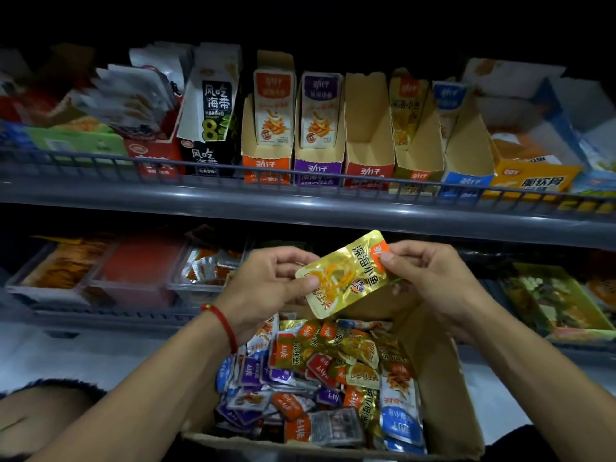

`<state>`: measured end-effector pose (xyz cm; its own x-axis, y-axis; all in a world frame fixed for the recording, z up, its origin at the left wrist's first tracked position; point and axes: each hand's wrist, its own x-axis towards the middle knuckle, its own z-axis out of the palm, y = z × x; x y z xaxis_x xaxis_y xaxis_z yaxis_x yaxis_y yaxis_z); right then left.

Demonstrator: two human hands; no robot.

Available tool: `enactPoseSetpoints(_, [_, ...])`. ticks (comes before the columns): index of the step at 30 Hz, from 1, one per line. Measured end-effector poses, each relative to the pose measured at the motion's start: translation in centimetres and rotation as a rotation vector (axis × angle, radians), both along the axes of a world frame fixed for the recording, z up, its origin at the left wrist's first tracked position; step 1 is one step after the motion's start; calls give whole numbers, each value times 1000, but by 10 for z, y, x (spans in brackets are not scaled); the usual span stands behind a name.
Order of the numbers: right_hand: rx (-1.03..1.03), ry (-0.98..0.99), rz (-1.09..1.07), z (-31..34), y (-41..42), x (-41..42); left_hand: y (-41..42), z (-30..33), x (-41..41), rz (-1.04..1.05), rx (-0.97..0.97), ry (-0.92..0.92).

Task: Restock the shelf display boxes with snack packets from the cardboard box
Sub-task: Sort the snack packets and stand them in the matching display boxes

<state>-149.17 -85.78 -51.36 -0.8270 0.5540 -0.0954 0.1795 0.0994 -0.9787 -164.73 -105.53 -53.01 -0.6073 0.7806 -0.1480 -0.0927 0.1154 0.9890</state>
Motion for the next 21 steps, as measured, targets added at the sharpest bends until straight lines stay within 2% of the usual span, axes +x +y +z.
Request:
enactPoseSetpoints(5, [232, 53, -34, 36, 17, 0, 7, 12, 3, 94, 97, 173])
enactPoseSetpoints(10, [783, 226, -276, 111, 77, -10, 11, 10, -7, 201, 62, 350])
enactPoseSetpoints(12, [910, 253, -369, 135, 106, -22, 15, 8, -12, 264, 18, 488])
enactPoseSetpoints(14, [970, 203, -419, 149, 127, -38, 16, 11, -18, 345, -24, 643])
enactPoseSetpoints(18, [1168, 66, -385, 152, 145, -75, 18, 21, -40, 451, -104, 983])
enactPoseSetpoints(21, [1265, -26, -289, 146, 154, -98, 23, 26, -47, 480, -120, 1068])
